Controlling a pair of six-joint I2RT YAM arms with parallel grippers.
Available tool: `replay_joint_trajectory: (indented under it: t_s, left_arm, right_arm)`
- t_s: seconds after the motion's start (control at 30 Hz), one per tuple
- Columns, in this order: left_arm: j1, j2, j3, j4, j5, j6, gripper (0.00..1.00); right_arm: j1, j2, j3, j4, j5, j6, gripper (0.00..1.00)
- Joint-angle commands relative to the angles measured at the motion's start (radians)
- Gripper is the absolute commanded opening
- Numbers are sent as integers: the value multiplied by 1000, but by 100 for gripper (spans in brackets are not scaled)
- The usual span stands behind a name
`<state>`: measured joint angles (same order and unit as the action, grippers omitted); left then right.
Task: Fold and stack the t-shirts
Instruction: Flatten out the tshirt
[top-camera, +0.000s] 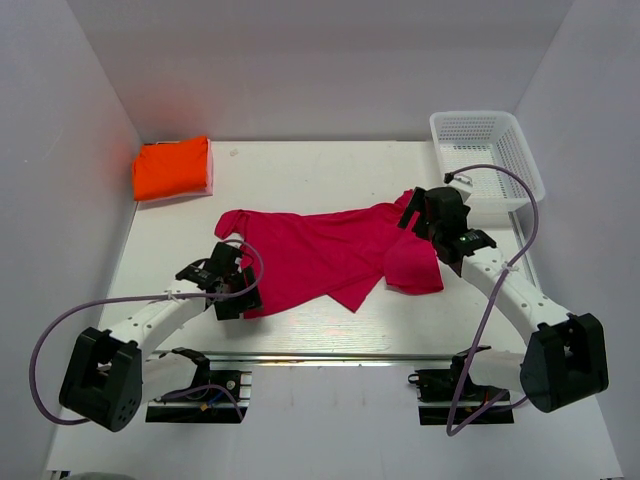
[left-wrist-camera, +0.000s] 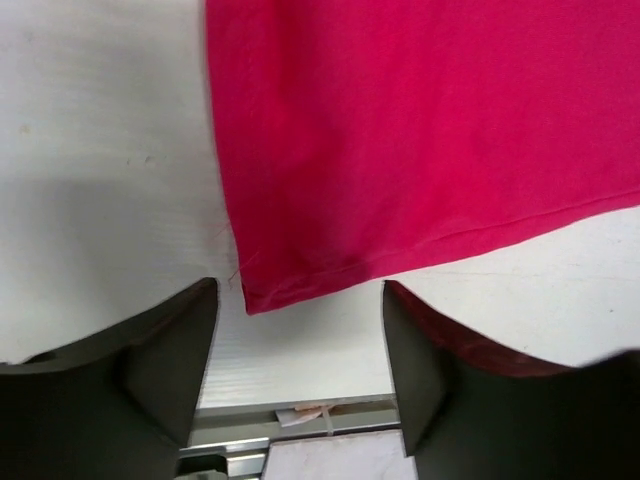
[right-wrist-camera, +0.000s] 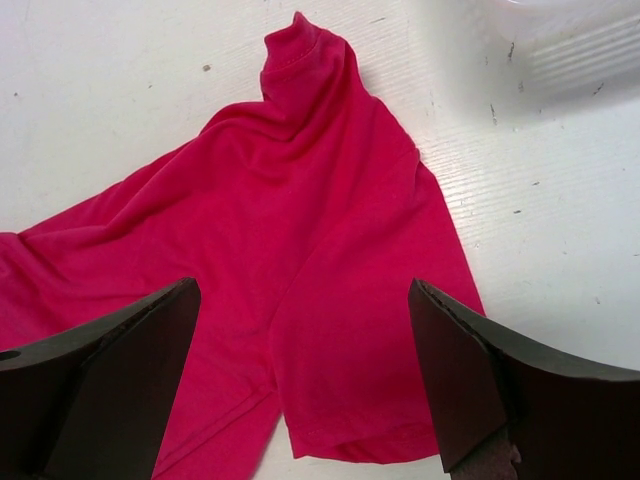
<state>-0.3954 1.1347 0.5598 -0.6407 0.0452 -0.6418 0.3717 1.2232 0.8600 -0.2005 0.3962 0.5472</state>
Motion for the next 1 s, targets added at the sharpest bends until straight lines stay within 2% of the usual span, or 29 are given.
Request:
replay_joint_trajectory:
  t_s: [0.0,0.07,0.1,0.23,0.4,0.47,0.53,0.63,0.83,0.97]
  left_arm:
    - [-11,-26,-20,-57,-40,-27,73]
    - [-20,-13,-20,-57,-54,-27,71]
    - [-20,-13,-20,-44,-54,-27,65]
    - [-30,60,0,-63,-140,-39,55]
    - [-30,88,0,-8,-140,-48,53]
    - [-30,118,9,21,-131,-48,46]
    - [-30,128,9,32,-131,-38,30]
    - [-39,142,18,32,-120,-27,0]
    - [-39,73,9,41,-111,-7,0]
    - [-39,30,9,50,-111,2,0]
  right_arm:
    - [-5,9,-1,38,6,16,90]
    - [-8,6,-4,33,10,14,90]
    - [-13,4,-7,32,12,17,90]
    - [-14,-13,-19,13,24,23,90]
    - [-17,-21,-42,1,15,30,90]
    - [-19,-19,-45,-19,23,33,90]
    - [-17,-19,-55,-37,35,36,90]
    - [-20,-22,-62,-85,50,46,90]
    - [-53,-22,-93,-241,148,115,89]
    - [-89,-31,-134,-269,139,129,86]
